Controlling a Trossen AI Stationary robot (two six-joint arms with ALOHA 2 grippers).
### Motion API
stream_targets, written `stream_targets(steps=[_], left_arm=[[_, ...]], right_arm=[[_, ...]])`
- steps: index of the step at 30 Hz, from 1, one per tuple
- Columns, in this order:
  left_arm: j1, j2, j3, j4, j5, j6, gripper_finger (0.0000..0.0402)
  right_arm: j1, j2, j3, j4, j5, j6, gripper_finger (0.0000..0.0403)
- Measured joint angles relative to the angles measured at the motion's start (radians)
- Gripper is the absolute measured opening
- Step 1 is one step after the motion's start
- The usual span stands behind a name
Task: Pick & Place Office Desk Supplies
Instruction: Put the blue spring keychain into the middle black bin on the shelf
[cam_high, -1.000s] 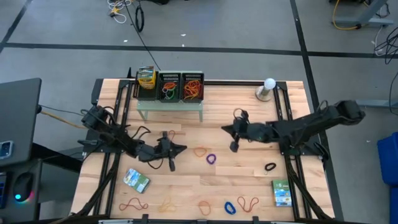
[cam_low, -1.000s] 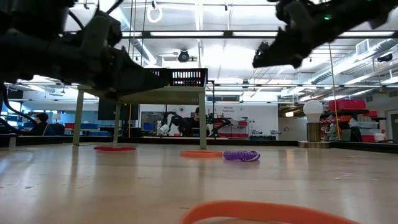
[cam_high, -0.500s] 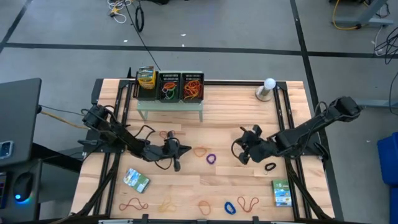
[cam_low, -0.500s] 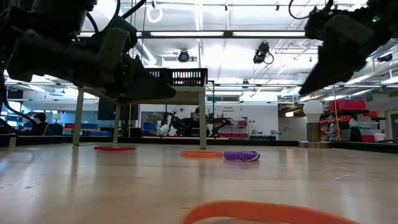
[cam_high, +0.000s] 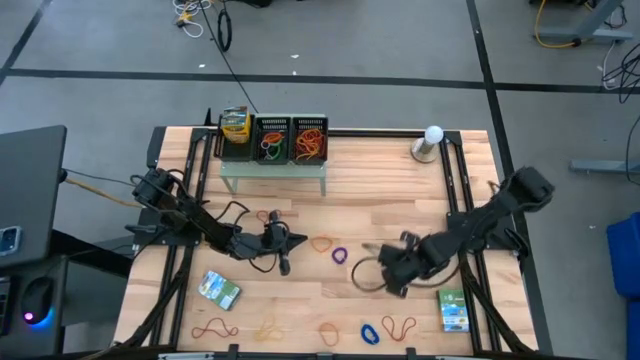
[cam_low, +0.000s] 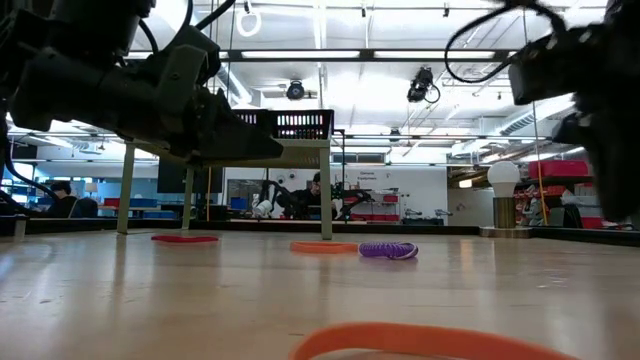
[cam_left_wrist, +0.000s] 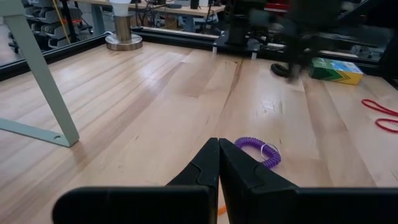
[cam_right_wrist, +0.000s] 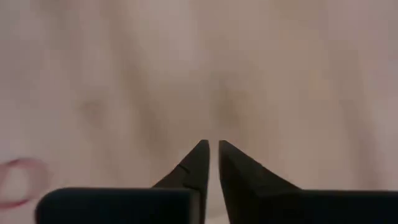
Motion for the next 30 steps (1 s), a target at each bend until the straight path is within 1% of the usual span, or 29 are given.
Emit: stream_targets(steps=[2,4,7,11,15,20,26,30], left_arm=[[0.000,0.000,0.000,0.000,0.000,0.000,0.0010],[0.000,0.000,0.000,0.000,0.000,0.000,0.0010],[0.000,0.000,0.000,0.000,0.000,0.000,0.0010],[0.000,0.000,0.000,0.000,0.000,-0.005,0.0010],[0.000,0.000,0.000,0.000,0.000,-0.006,0.0010],[0.000,0.000,0.000,0.002,0.000,-0.006,0.0009],[0.000,0.000,0.000,0.002,0.000,-0.007,0.0009],[0.000,0.000,0.000,0.002,0.000,-0.008,0.0009]], right_arm=[[0.030,0.057,0.049,0.036,-0.064,0.004,0.0060],[0.062,0.109,0.097,0.075,-0.095,0.004,0.0080],[0.103,0.179,0.168,0.138,-0.104,-0.001,0.0109],[0.142,0.269,0.244,0.138,-0.142,-0.004,0.0141],[0.176,0.333,0.305,0.142,-0.152,-0.036,0.0165],[0.182,0.367,0.357,0.155,-0.153,-0.021,0.0173],[0.172,0.368,0.363,0.244,-0.161,0.059,0.0172],[0.170,0.368,0.362,0.249,-0.163,0.100,0.0172]])
